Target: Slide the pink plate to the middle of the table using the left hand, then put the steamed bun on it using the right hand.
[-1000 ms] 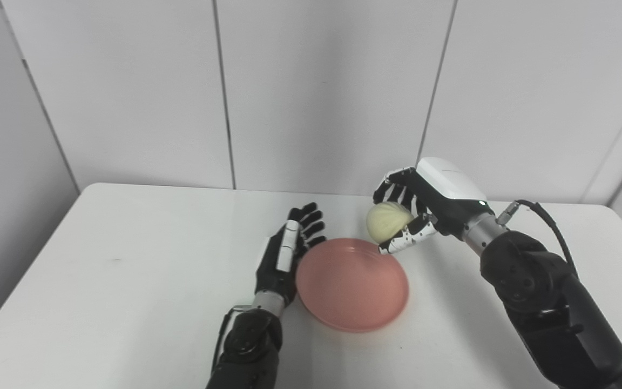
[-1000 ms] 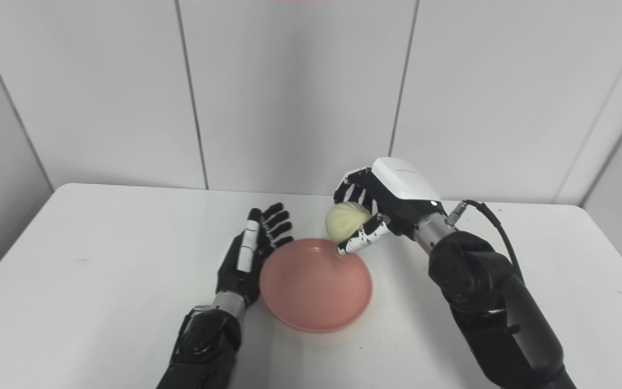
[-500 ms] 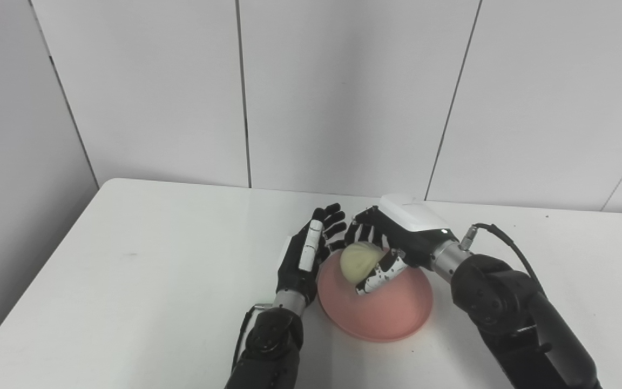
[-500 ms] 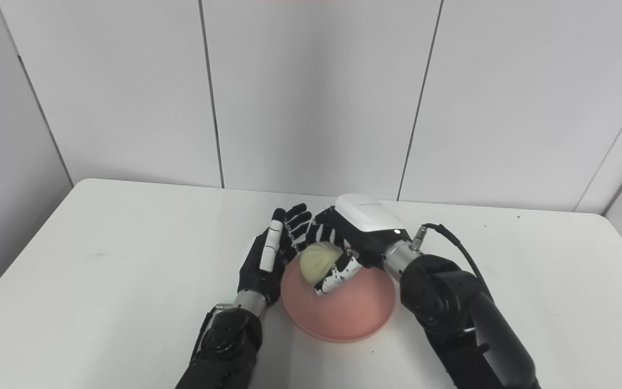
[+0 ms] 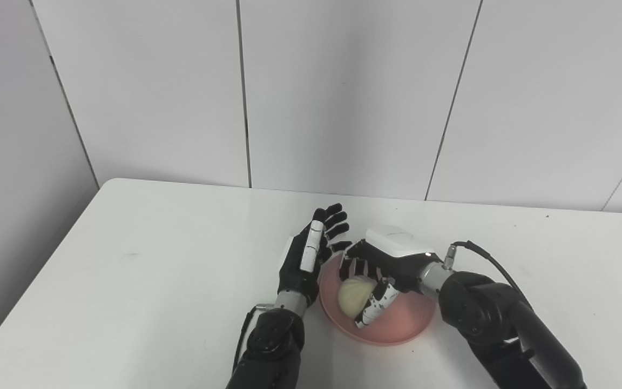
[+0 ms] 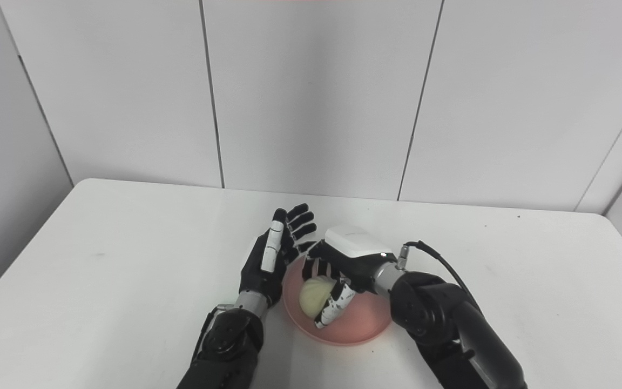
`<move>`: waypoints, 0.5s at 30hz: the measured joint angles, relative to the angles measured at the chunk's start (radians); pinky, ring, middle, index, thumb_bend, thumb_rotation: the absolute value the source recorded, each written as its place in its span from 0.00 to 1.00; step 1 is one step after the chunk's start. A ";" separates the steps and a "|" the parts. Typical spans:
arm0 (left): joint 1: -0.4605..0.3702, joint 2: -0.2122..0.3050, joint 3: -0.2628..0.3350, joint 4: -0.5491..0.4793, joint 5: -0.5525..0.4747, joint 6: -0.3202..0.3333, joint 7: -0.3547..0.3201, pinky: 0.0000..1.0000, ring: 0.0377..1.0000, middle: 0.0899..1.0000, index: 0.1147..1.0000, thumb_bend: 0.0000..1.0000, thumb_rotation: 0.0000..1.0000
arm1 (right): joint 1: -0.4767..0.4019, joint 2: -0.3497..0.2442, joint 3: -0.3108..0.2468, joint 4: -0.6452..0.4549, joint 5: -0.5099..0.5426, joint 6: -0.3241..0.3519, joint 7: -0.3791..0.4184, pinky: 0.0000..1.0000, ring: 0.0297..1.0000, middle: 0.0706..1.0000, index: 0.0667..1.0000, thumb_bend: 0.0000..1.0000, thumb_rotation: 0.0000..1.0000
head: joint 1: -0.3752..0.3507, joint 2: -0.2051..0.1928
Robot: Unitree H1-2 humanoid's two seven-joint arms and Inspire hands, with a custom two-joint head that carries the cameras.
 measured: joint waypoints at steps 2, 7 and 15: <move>0.000 0.000 0.003 0.000 -0.004 0.000 -0.003 0.71 0.83 0.82 0.74 0.79 0.87 | 0.000 0.000 0.000 0.004 -0.003 0.000 0.008 0.29 0.35 0.42 0.50 0.51 0.00 | -0.003 0.000; 0.001 -0.001 0.011 -0.001 -0.013 0.000 -0.014 0.74 0.85 0.83 0.75 0.82 0.87 | -0.003 -0.014 0.031 -0.001 -0.067 0.026 0.081 0.38 0.49 0.46 0.46 0.53 0.00 | -0.003 0.002; 0.002 0.000 0.012 -0.001 -0.013 0.000 -0.015 0.74 0.86 0.83 0.74 0.81 0.87 | -0.009 -0.016 0.027 -0.042 -0.122 0.071 0.153 0.61 0.72 0.78 0.65 0.96 0.21 | -0.009 0.002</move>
